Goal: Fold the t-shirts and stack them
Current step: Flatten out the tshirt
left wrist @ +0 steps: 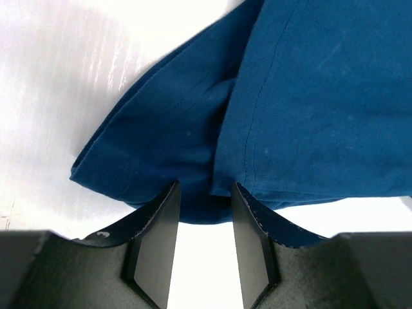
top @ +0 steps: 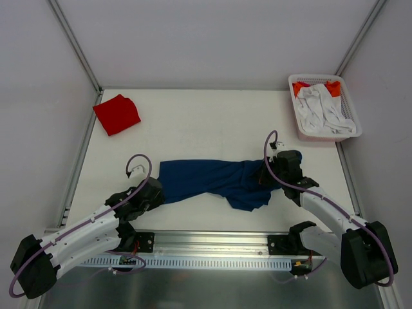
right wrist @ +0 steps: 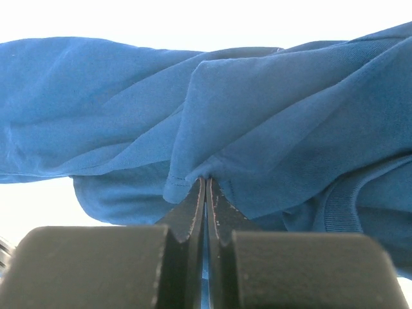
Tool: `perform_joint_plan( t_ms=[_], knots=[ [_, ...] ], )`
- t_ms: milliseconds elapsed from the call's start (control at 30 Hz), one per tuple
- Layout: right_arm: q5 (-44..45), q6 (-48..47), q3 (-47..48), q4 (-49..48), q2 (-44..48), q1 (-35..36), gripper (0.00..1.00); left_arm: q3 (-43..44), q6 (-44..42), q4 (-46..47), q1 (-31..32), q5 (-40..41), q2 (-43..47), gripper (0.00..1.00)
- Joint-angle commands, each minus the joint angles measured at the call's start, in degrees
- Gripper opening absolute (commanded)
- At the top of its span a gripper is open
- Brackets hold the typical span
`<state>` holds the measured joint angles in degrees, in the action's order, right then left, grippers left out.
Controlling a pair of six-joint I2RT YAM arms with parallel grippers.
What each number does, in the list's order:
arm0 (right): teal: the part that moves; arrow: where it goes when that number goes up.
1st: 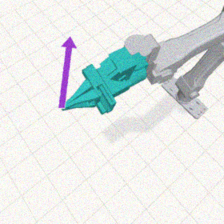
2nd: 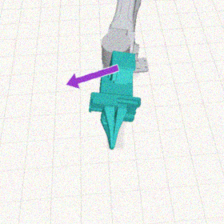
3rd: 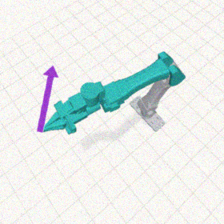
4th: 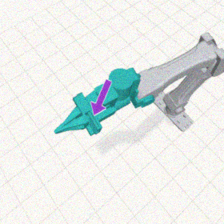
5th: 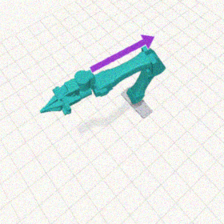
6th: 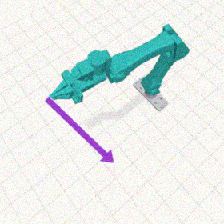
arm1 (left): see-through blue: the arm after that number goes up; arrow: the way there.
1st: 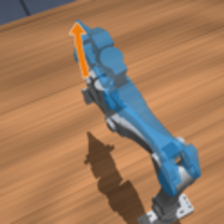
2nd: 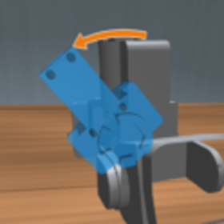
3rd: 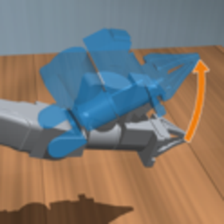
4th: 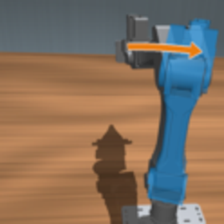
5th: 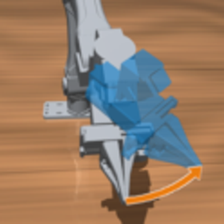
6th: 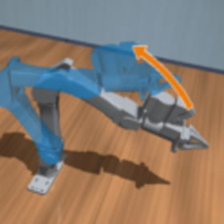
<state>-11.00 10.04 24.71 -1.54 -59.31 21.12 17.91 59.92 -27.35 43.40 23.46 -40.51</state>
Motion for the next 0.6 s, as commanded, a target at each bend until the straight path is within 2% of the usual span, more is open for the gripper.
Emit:
perform_joint_plan(
  t_ms=[0,567],
  knots=[
    [-1.21,0.50,0.08,-2.41,0.77,0.23,0.00,-0.16,1.16,-0.51,-0.24,2.64,-0.18,0.37],
    [-1.04,0.68,-0.10,-2.59,0.07,1.11,0.00,3.00,-0.94,4.32,-0.15,1.85,-3.96,0.37]
  ],
)
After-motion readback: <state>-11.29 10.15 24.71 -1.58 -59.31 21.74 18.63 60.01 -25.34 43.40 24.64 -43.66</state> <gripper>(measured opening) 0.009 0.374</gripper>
